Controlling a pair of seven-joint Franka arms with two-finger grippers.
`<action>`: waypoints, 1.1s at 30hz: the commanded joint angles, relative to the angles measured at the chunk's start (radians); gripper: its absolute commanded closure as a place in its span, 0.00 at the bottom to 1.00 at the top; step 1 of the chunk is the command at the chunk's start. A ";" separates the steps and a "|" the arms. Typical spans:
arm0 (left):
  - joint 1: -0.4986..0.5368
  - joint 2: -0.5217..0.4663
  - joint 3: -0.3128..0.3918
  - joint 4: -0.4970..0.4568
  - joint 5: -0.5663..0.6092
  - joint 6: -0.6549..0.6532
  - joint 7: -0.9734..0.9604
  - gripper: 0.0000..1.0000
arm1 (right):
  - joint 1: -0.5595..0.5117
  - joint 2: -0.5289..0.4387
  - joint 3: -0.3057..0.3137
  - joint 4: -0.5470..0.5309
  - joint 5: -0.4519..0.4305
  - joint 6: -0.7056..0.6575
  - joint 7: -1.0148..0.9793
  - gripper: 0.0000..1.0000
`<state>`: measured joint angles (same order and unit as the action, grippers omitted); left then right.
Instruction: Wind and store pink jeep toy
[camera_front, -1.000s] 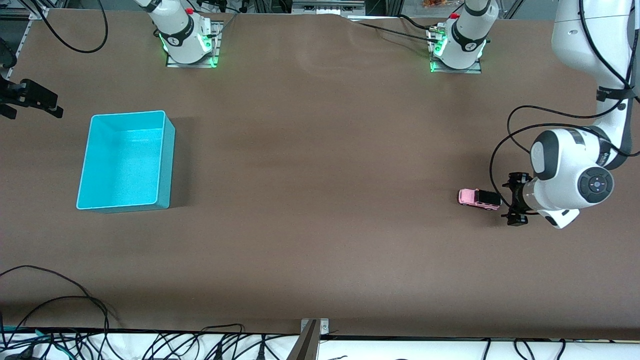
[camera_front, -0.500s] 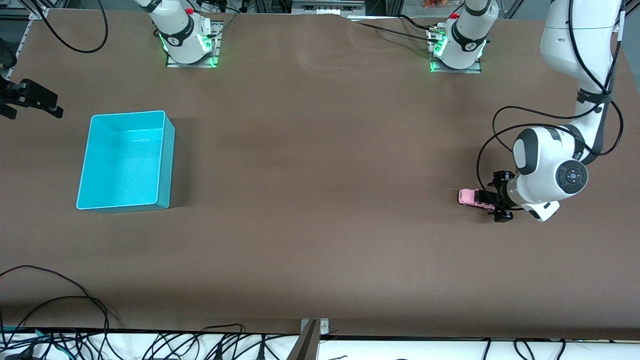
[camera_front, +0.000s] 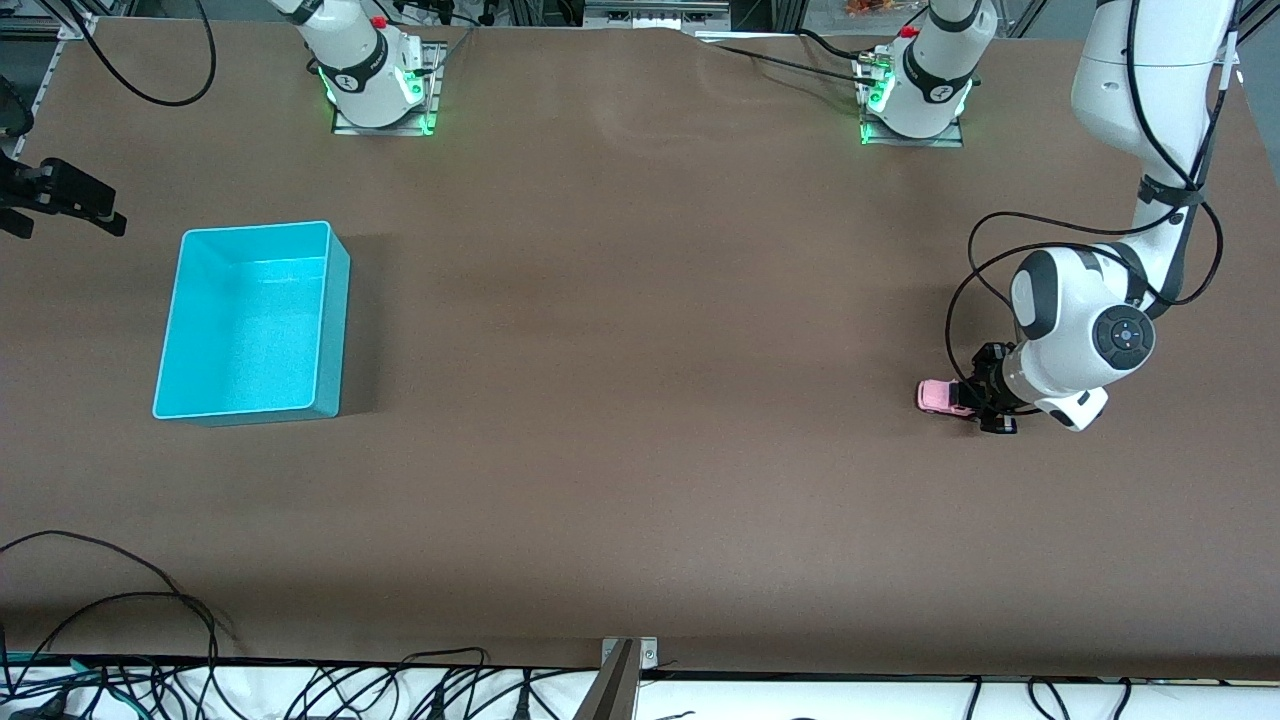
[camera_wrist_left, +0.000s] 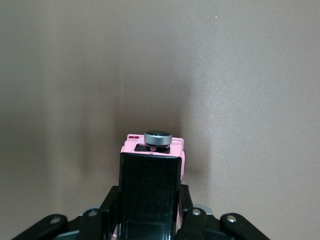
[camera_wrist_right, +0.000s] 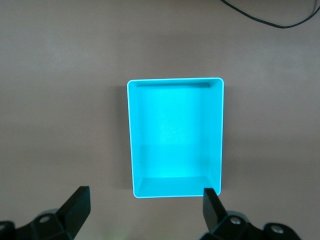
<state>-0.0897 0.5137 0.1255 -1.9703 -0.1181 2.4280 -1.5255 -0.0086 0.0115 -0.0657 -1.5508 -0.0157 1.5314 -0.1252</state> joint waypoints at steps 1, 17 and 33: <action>-0.002 -0.060 -0.001 -0.022 -0.038 -0.007 -0.041 0.99 | 0.002 0.005 -0.005 0.018 0.013 -0.013 -0.016 0.00; -0.127 -0.078 -0.032 -0.030 -0.028 -0.035 -0.222 0.99 | 0.002 0.005 -0.005 0.018 0.013 -0.013 -0.016 0.00; -0.193 -0.057 -0.032 -0.125 -0.028 0.115 -0.266 0.99 | 0.002 0.005 -0.005 0.018 0.013 -0.013 -0.016 0.00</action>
<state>-0.2668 0.4656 0.0830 -2.0685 -0.1253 2.5177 -1.7867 -0.0086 0.0115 -0.0657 -1.5508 -0.0157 1.5314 -0.1253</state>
